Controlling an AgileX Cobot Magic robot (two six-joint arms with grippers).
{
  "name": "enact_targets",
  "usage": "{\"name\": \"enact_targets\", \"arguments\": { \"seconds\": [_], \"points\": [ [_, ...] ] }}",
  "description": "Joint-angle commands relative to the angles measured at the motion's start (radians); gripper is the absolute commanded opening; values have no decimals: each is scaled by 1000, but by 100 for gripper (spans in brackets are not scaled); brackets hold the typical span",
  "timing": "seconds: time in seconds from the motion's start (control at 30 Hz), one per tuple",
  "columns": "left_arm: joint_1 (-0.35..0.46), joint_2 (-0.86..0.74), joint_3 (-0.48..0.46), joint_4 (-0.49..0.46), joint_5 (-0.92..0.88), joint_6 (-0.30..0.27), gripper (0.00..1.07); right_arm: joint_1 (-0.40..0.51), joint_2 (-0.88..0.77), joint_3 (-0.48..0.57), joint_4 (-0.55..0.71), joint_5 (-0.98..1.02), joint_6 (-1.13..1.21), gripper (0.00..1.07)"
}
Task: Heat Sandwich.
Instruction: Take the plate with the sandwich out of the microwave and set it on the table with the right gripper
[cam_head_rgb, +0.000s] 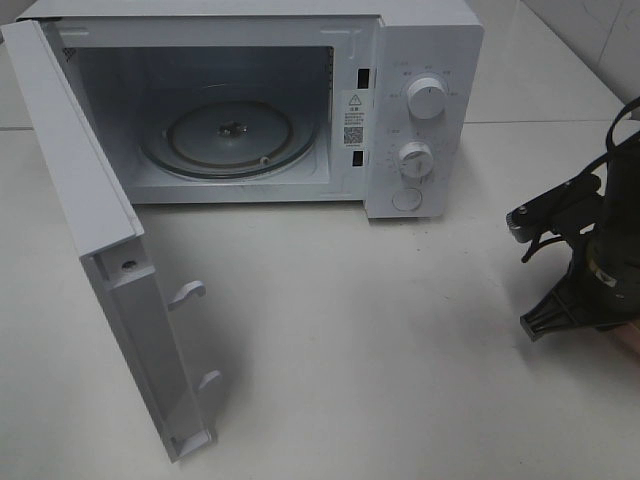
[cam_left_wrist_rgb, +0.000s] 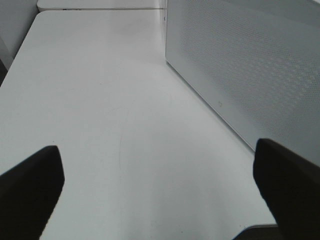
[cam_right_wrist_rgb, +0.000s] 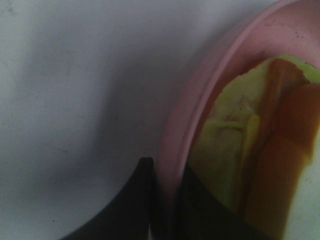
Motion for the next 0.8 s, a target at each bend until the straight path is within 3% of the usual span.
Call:
{"name": "enact_targets", "arguments": {
  "seconds": [0.03, 0.33, 0.63, 0.8],
  "points": [
    [3, -16, 1, -1, -14, -5, 98, -2, 19, 10, -35, -33, 6, 7],
    [3, -16, 1, -1, -14, -5, 98, -2, 53, 10, -21, -51, 5, 11],
    [3, -16, 1, -1, -14, -5, 98, -2, 51, 10, -17, -48, 5, 31],
    [3, -16, 1, -1, -14, -5, 98, -2, 39, 2, 48, -25, -28, 42]
  ]
}}
